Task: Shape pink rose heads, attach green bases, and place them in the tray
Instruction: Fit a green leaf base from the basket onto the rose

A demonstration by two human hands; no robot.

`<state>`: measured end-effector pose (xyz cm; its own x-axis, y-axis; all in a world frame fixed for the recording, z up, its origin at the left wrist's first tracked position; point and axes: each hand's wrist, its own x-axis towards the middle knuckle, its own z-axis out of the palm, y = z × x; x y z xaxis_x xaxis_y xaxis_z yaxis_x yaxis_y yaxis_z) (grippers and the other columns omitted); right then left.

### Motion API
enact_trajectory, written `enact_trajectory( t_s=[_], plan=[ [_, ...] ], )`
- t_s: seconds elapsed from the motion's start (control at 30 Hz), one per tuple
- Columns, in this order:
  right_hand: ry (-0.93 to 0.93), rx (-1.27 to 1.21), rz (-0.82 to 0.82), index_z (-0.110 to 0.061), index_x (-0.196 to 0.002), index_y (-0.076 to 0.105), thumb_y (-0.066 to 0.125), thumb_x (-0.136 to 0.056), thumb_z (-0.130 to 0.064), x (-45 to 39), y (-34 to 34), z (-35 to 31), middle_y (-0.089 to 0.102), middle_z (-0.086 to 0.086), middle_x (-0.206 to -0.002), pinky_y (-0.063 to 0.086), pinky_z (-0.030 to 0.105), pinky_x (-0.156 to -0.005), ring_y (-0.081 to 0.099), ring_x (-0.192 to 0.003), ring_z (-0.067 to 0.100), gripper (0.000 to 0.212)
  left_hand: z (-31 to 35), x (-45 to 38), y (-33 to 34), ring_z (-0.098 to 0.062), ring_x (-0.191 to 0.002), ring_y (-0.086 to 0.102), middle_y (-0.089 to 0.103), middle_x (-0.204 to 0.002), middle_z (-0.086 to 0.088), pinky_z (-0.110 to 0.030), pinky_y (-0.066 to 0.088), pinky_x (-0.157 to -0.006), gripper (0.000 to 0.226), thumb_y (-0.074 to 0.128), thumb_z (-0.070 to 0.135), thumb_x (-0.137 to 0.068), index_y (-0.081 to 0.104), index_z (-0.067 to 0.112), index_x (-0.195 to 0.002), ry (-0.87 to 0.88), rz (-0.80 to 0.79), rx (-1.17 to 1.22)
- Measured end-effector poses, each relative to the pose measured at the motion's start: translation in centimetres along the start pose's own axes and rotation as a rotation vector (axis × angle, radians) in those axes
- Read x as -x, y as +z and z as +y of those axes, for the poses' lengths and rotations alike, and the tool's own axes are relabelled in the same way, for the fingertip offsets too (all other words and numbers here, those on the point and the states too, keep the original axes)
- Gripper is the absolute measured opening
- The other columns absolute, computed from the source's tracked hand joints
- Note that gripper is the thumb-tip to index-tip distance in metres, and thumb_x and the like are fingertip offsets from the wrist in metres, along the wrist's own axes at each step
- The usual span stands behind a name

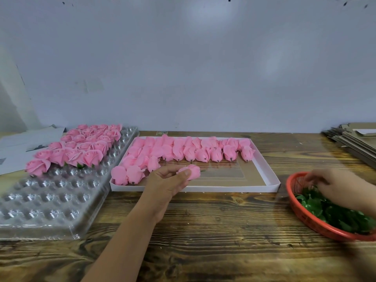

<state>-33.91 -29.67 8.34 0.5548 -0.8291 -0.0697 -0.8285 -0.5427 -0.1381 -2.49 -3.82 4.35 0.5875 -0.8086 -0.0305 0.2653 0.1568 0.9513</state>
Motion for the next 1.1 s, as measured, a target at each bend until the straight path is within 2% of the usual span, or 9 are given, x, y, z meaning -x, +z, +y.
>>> enact_trajectory(
  t_s=[0.1,0.2,0.27,0.47,0.6,0.7,0.77,1.0,1.1],
  plan=[
    [-0.084,-0.064,0.063,-0.045,-0.075,0.066,0.063,-0.092,-0.042,0.6,-0.9,0.5,0.071,-0.012,-0.074,0.055,0.032,-0.068,0.067,-0.069,0.006,0.018,0.0,0.0,0.0,-0.022,-0.108,0.072,0.078,-0.107,-0.004,-0.022,0.058,-0.079,0.038,0.086,0.037,-0.055,0.083,0.022,-0.09,0.006,0.0,0.013],
    [-0.121,-0.09,-0.133,-0.061,-0.085,0.065,0.056,-0.067,-0.083,1.3,-1.4,0.1,0.068,-0.032,-0.082,0.05,0.02,-0.066,0.065,-0.075,-0.008,0.03,0.0,0.0,0.0,-0.021,-0.107,0.072,0.077,-0.108,-0.004,-0.022,0.058,-0.078,0.036,0.085,0.036,-0.057,0.083,0.022,-0.09,0.012,-0.007,0.01],
    [-0.139,-0.037,-0.271,-0.07,-0.093,0.059,0.057,-0.057,-0.09,1.3,-1.1,0.0,0.065,-0.041,-0.088,0.048,0.018,-0.073,0.062,-0.084,-0.015,0.041,0.0,0.0,0.0,-0.021,-0.107,0.072,0.077,-0.108,-0.005,-0.022,0.058,-0.078,0.033,0.084,0.034,-0.059,0.083,0.022,-0.09,0.009,-0.007,0.017],
    [-0.146,-0.028,-0.414,-0.066,-0.106,0.06,0.053,-0.064,-0.073,0.8,-0.4,0.8,0.066,-0.036,-0.1,0.049,0.024,-0.086,0.063,-0.095,-0.012,0.043,0.0,0.1,0.0,-0.023,-0.107,0.072,0.077,-0.109,-0.009,-0.021,0.058,-0.077,0.039,0.088,0.035,-0.055,0.083,0.018,-0.089,0.007,-0.008,0.05],
    [-0.13,0.02,-0.399,-0.064,-0.106,0.06,0.063,-0.059,-0.062,0.0,0.3,2.8,0.061,-0.039,-0.102,0.049,0.016,-0.072,0.062,-0.089,-0.013,0.047,0.0,0.0,0.0,-0.023,-0.108,0.071,0.077,-0.11,-0.007,-0.022,0.059,-0.077,0.038,0.087,0.036,-0.055,0.083,0.019,-0.089,0.008,-0.008,0.048],
    [-0.078,0.063,-0.398,-0.068,-0.107,0.057,0.07,-0.051,-0.057,-0.6,1.3,3.7,0.056,-0.042,-0.1,0.055,0.019,-0.064,0.065,-0.082,-0.01,0.059,0.0,0.0,0.0,-0.023,-0.108,0.071,0.077,-0.109,-0.007,-0.022,0.058,-0.077,0.037,0.087,0.035,-0.055,0.083,0.019,-0.089,0.007,-0.011,0.047],
    [-0.039,0.086,-0.398,-0.072,-0.102,0.056,0.069,-0.046,-0.053,-0.9,1.6,3.7,0.061,-0.035,-0.094,0.056,0.016,-0.061,0.068,-0.079,-0.005,0.061,0.0,0.0,-0.1,-0.023,-0.108,0.072,0.077,-0.109,-0.007,-0.022,0.059,-0.077,0.038,0.087,0.035,-0.055,0.083,0.019,-0.089,0.005,-0.011,0.053],
    [-0.05,0.116,-0.247,-0.069,-0.09,0.045,0.062,-0.049,-0.056,-1.0,0.3,2.9,0.067,-0.015,-0.084,0.054,0.02,-0.059,0.067,-0.071,0.004,0.047,0.1,0.0,-0.1,-0.024,-0.11,0.071,0.077,-0.11,-0.007,-0.022,0.059,-0.078,0.035,0.086,0.034,-0.058,0.083,0.02,-0.089,0.005,-0.012,0.05],
    [-0.087,0.148,-0.164,-0.052,-0.086,0.057,0.066,-0.065,-0.052,-1.0,-0.3,3.0,0.066,-0.011,-0.083,0.053,0.022,-0.065,0.065,-0.073,0.005,0.022,0.0,0.0,-0.1,-0.024,-0.111,0.071,0.076,-0.111,-0.008,-0.022,0.059,-0.078,0.037,0.086,0.034,-0.057,0.083,0.019,-0.091,0.004,-0.009,0.048]
  ],
)
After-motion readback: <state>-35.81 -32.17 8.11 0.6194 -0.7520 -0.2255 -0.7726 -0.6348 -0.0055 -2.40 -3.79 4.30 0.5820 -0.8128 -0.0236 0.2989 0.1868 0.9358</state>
